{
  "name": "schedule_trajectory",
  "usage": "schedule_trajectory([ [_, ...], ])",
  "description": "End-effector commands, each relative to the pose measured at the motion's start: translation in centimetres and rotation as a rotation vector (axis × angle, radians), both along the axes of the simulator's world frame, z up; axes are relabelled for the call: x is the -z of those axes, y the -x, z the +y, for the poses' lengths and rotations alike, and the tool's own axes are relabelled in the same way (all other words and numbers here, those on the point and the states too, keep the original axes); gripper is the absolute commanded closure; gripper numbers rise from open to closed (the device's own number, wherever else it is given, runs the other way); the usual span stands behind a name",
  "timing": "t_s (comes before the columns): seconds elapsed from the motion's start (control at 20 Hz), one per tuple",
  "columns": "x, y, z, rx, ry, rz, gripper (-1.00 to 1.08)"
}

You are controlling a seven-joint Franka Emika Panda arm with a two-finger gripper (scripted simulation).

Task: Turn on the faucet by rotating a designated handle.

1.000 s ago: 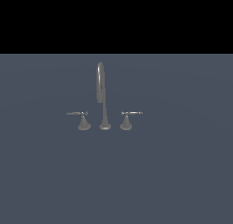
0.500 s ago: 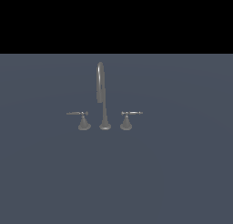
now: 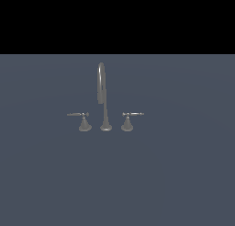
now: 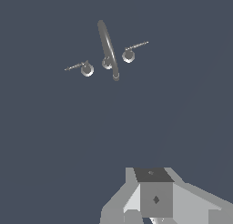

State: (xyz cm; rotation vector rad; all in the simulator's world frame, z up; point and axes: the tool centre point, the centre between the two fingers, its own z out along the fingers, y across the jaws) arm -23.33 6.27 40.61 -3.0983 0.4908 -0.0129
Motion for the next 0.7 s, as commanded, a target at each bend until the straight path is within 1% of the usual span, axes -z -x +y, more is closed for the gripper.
schedule_trajectory([
  [0.0,1.4,-0.6,1.1,0.053,-0.001,0.000,1.08],
  [0.65,8.7,-4.9,6.1,0.317,-0.006,0.004,1.08],
])
